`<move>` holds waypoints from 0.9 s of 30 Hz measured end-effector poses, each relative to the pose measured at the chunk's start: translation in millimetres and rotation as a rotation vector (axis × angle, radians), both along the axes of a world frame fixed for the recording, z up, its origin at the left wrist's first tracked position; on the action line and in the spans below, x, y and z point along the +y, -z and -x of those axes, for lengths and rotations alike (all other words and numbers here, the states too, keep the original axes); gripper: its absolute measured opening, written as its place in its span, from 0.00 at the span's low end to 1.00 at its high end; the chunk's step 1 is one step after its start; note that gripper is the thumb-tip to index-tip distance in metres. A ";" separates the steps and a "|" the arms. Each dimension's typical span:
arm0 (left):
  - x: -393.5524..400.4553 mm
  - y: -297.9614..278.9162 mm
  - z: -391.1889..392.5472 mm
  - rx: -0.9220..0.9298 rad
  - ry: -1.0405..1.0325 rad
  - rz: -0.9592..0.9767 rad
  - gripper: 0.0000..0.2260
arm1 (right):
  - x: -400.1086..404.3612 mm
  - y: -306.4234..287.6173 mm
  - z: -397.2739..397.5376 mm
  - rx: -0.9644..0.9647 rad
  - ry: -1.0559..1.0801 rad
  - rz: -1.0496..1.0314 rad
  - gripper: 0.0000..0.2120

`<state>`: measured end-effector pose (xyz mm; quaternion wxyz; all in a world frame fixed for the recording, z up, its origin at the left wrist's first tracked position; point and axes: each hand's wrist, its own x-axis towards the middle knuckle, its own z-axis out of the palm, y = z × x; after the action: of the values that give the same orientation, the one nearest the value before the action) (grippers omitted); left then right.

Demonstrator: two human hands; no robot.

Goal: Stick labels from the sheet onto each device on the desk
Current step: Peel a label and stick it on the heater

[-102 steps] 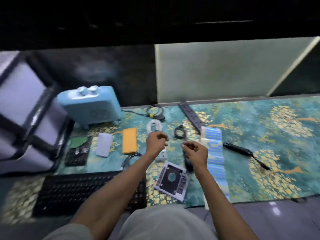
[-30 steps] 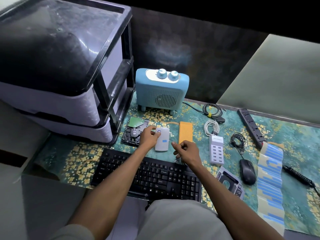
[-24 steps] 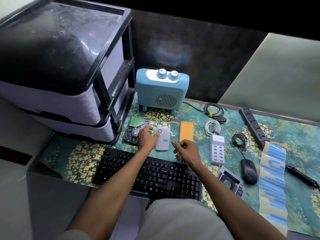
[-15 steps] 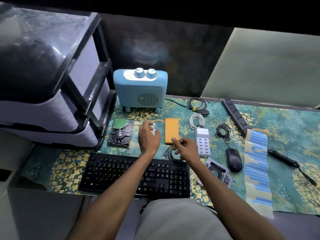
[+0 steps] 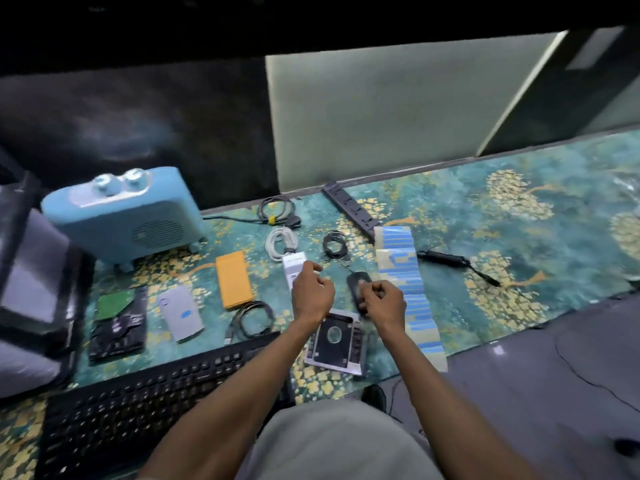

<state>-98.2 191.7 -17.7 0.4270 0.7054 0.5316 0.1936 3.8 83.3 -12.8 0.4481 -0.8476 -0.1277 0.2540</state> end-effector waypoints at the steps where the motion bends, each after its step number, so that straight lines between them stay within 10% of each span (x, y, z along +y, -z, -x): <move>1: -9.8 -4.2 -14.5 -0.002 0.033 0.030 0.10 | -9.8 1.0 -10.4 -0.010 0.057 0.018 0.13; 9: -40.4 -14.9 -110.0 0.017 0.404 0.469 0.26 | -71.6 -0.1 -73.3 -0.093 0.253 0.055 0.04; 22: -30.2 1.9 -154.1 0.022 0.123 0.584 0.32 | -67.4 14.0 -125.9 0.133 -0.110 0.162 0.30; 27: -31.6 -6.7 -151.2 0.005 0.163 0.651 0.13 | -61.6 16.1 -128.9 0.102 0.042 0.092 0.25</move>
<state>53.0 160.0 -11.0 0.6425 0.5729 0.5083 -0.0229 132.7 21.7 -29.0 0.4196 -0.8558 -0.0749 0.2932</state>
